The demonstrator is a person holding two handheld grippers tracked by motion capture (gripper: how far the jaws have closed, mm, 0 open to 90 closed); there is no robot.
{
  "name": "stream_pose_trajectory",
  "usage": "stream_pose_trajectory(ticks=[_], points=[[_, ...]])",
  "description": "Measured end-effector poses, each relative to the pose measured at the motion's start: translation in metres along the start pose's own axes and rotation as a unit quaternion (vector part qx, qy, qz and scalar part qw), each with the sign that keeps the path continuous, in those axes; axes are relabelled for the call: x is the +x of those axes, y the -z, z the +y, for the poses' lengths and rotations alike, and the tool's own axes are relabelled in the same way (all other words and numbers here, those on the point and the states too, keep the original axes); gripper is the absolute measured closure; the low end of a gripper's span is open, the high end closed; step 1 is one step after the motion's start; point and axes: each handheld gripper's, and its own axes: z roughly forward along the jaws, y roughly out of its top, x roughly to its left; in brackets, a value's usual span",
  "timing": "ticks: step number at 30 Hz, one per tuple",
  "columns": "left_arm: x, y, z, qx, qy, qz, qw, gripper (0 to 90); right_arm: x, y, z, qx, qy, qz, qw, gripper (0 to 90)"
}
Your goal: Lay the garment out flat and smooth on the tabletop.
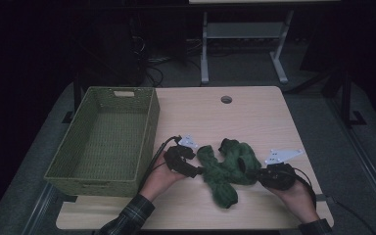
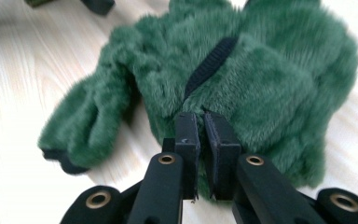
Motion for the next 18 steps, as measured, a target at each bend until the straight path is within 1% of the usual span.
stream_pose_trajectory(ticks=[1, 2, 4, 5, 6, 8, 11, 13, 15, 18], points=[[0.000, 0.000, 0.000, 0.004, -0.005, -0.001, 1.0000, 31.2, 0.000, -0.001, -0.003, 0.006, -0.003, -0.002, 1.0000, 83.5], [-0.001, -0.001, 0.000, 0.000, -0.001, -0.001, 1.0000, 31.9, -0.001, -0.003, -0.006, 0.011, -0.003, 0.000, 0.9999, 83.5], [-0.001, -0.002, 0.001, 0.002, -0.005, -0.002, 1.0000, 32.7, -0.001, -0.008, -0.011, 0.023, -0.006, -0.002, 0.9997, 83.0], [-0.001, -0.002, 0.001, 0.005, -0.008, -0.002, 1.0000, 32.9, -0.001, -0.010, -0.013, 0.031, -0.002, -0.004, 0.9995, 82.5], [-0.001, -0.002, 0.002, 0.006, -0.009, -0.003, 0.9999, 33.1, -0.001, -0.012, -0.014, 0.037, -0.003, -0.006, 0.9993, 82.2], [-0.002, -0.004, 0.003, 0.002, -0.006, -0.003, 1.0000, 33.4, -0.001, -0.012, -0.015, 0.034, -0.001, -0.006, 0.9994, 80.1], [-0.003, -0.005, 0.007, 0.003, -0.014, -0.005, 0.9999, 34.1, -0.001, -0.006, -0.013, 0.023, -0.005, -0.010, 0.9997, 75.4], [-0.003, -0.005, 0.011, -0.002, -0.016, -0.005, 0.9999, 34.1, -0.001, 0.000, -0.012, 0.011, -0.008, -0.013, 0.9998, 73.1], [-0.003, -0.006, 0.017, -0.007, -0.017, -0.005, 0.9998, 34.8, -0.002, 0.007, -0.012, 0.000, -0.006, -0.022, 0.9997, 70.5], [-0.001, -0.008, 0.028, -0.015, -0.023, -0.003, 0.9996, 34.9, -0.005, 0.016, -0.010, -0.015, -0.012, -0.030, 0.9994, 65.4]])
